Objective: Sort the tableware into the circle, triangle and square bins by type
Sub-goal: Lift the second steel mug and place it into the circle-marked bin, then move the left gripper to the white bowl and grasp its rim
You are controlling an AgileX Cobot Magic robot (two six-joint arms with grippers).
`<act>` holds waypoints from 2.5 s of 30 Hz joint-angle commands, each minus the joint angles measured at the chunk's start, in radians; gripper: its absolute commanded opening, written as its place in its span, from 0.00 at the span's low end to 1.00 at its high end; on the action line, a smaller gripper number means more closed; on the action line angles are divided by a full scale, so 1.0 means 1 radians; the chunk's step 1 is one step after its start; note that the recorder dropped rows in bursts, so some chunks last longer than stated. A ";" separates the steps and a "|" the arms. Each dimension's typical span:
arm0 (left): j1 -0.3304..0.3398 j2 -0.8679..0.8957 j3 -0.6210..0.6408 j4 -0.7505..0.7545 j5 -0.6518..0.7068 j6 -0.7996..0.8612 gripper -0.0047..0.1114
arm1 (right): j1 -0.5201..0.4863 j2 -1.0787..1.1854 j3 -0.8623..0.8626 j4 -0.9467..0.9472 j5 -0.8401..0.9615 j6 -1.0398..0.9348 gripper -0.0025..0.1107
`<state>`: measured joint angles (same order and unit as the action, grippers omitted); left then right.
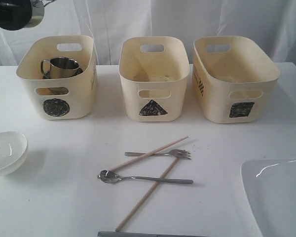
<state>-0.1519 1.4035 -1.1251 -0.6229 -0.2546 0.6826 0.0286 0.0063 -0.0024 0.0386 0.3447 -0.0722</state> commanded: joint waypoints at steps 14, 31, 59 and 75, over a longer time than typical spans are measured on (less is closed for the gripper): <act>0.003 0.517 -0.386 0.078 0.016 -0.016 0.04 | -0.005 -0.006 0.002 -0.002 -0.003 0.000 0.02; 0.001 0.529 -0.386 0.061 0.120 -0.017 0.09 | -0.005 -0.006 0.002 -0.002 -0.003 0.000 0.02; 0.013 0.124 -0.388 0.123 0.455 -0.028 0.60 | -0.005 -0.006 0.002 -0.002 -0.003 0.000 0.02; 0.205 0.062 -0.304 0.602 1.163 -0.420 0.04 | -0.005 -0.006 0.002 -0.002 -0.003 0.000 0.02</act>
<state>0.0352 1.4918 -1.4671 -0.0304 0.8613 0.3059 0.0286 0.0063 -0.0024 0.0404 0.3447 -0.0722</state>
